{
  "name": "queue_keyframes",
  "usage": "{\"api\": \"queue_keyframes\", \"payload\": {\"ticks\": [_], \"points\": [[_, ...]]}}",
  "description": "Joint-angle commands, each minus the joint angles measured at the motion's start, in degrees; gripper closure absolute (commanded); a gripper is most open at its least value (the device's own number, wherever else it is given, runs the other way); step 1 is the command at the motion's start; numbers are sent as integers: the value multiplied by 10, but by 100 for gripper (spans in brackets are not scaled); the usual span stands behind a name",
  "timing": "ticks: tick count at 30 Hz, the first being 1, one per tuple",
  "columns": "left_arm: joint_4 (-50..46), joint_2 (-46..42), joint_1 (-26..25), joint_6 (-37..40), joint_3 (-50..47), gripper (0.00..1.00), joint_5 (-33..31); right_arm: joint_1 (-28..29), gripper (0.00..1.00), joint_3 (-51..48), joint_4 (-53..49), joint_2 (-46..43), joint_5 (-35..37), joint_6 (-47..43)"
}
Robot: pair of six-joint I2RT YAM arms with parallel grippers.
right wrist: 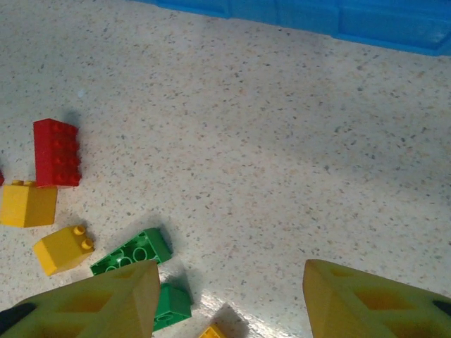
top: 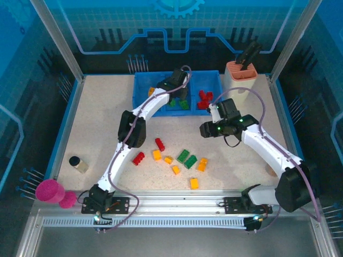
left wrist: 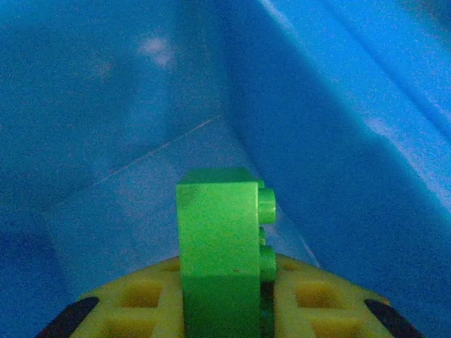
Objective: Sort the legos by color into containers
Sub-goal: Place the lego in the container.
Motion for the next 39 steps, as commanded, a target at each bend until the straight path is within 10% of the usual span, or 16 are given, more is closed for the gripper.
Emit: {"api": "queue_keyframes", "payload": {"ticks": [1, 17, 39], "points": [[6, 21, 3, -15, 22, 82, 4, 16, 42, 12, 5, 13, 6, 7], [18, 9, 4, -10, 19, 68, 4, 71, 42, 66, 12, 88, 7, -4], [55, -354, 28, 29, -226, 45, 11, 217, 40, 261, 33, 318, -18, -30]]}}
